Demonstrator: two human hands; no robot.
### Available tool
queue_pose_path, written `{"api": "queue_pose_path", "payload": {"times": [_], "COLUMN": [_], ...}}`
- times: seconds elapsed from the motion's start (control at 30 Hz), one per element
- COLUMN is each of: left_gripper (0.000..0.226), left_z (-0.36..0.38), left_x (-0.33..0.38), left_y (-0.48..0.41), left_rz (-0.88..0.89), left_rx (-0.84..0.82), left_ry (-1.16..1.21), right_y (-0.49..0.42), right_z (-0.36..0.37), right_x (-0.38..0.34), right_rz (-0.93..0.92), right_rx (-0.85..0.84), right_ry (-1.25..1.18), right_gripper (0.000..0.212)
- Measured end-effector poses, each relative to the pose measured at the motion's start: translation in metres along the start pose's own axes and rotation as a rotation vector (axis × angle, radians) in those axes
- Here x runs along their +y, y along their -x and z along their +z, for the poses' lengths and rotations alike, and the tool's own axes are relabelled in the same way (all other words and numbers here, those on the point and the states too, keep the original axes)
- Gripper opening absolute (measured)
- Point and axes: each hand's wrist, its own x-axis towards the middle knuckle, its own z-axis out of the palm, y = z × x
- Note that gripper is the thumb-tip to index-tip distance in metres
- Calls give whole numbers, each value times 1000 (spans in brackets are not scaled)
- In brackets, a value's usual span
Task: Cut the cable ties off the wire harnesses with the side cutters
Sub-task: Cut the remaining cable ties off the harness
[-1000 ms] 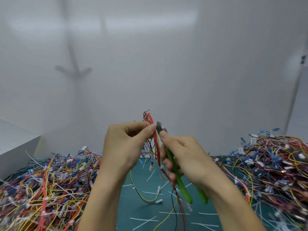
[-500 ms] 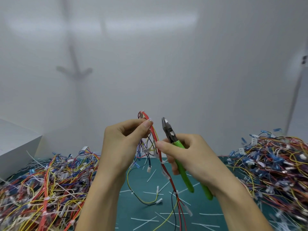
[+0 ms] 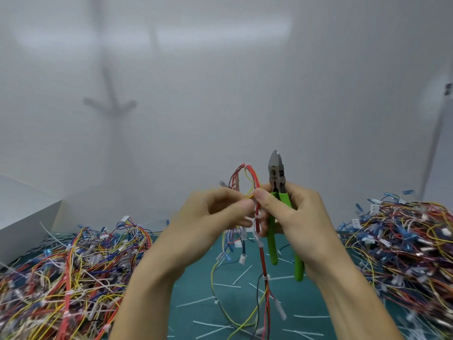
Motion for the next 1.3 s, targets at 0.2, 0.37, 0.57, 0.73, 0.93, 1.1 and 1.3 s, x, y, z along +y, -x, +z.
{"api": "queue_pose_path", "payload": {"times": [0.2,0.37,0.57,0.73,0.93,1.1,1.3], "left_gripper": [23,7,12,16,16,17,18], "left_z": [6,4,2,0,1,3,3], "left_x": [-5,-7,-7,-6,-4,-3,-2], "left_y": [-3,-3,-2,-4,-4,-4,-4], "left_rz": [85,36,-25,-33,0,26,42], "left_rx": [34,120,257,379,435,442,414], "left_ry": [4,78,244,391,404,366,345], "right_y": [-1,-1,-4,-7,-2,2,3], "right_z": [-1,1,-1,-11,-13,-9,-3], "right_x": [2,3,5,6,8,8,4], "right_rz": [-32,-42,62,128,198,145,71], "right_rx": [-2,3,177,187,-132,-259,-234], "right_ry": [32,68,82,123,617,734,737], "right_gripper": [12,10,10,17,51,68,75]}}
